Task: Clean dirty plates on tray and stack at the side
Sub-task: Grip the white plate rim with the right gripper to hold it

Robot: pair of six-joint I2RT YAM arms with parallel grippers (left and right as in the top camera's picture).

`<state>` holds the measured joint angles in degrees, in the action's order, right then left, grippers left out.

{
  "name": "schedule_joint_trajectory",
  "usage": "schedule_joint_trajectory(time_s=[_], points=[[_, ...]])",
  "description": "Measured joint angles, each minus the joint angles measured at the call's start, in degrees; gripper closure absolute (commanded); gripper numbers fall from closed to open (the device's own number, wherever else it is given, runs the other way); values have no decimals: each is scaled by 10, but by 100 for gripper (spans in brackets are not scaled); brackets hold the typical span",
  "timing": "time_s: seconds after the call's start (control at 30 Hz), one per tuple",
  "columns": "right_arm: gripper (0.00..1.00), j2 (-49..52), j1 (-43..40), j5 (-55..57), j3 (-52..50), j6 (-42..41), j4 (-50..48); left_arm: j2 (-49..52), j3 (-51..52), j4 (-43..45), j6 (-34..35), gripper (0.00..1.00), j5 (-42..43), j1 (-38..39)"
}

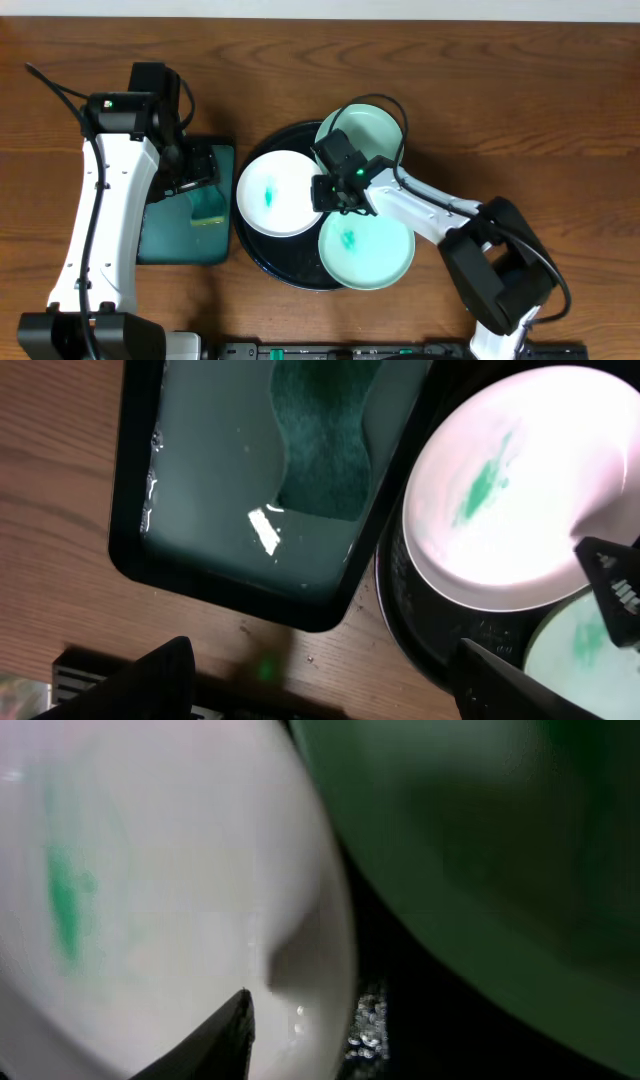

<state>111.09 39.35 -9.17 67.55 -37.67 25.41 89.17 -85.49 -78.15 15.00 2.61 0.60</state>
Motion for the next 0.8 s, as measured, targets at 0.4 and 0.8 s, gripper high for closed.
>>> schedule_joint_trajectory(time_s=[0.4, 0.8], points=[[99, 10, -4, 8, 5, -15, -4, 0, 0, 0, 0, 18, 0, 0], [99, 10, -4, 8, 7, -3, 2, 0, 0, 3, 0, 9, 0, 0]])
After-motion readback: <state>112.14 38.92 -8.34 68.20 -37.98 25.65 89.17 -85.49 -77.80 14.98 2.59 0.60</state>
